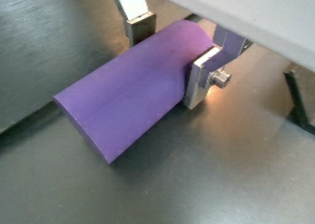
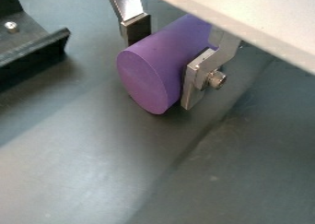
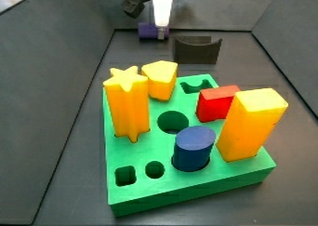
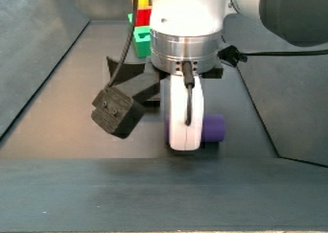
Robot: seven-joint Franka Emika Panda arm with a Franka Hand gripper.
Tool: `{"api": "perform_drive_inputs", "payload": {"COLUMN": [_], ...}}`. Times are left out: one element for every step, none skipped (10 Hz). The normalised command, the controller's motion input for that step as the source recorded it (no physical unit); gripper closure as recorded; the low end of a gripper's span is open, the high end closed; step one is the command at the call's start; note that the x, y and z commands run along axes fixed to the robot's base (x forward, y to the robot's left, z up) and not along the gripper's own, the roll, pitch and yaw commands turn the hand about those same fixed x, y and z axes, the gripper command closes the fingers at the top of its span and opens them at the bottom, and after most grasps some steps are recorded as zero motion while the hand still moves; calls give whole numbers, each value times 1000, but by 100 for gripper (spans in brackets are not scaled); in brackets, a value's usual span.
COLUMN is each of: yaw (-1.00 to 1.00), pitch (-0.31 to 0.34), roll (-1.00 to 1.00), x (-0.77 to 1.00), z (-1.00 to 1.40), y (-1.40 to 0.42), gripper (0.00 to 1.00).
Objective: Pick up the round object. Move up. Place the round object on the fixture. Regrasp the round object. Move to above the board. Insert the round object.
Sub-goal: Pick up the round object, then move up, then place the round object on the fixture.
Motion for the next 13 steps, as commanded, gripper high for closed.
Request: {"api": "perform_drive_inputs", "payload": {"yaw": [0, 0, 0, 0, 0, 0, 23, 22, 14, 5, -1, 0, -1], "pitch": [0, 0, 0, 0, 0, 0, 1, 25, 31, 35, 40, 0, 2], "roll": [0, 0, 0, 0, 0, 0, 3, 0, 1, 5, 8, 0, 0], "x": [0, 0, 0, 0, 0, 0, -2, -28, -24, -23, -23, 0, 2], "z": [0, 0, 0, 0, 0, 833, 830, 725, 588, 377, 209, 1000, 1000], "y": [0, 0, 0, 0, 0, 0, 17, 17, 11, 6, 3, 0, 0], "gripper": [100, 100, 100, 100, 100, 100, 100, 100, 100, 100, 100, 100, 100]}}
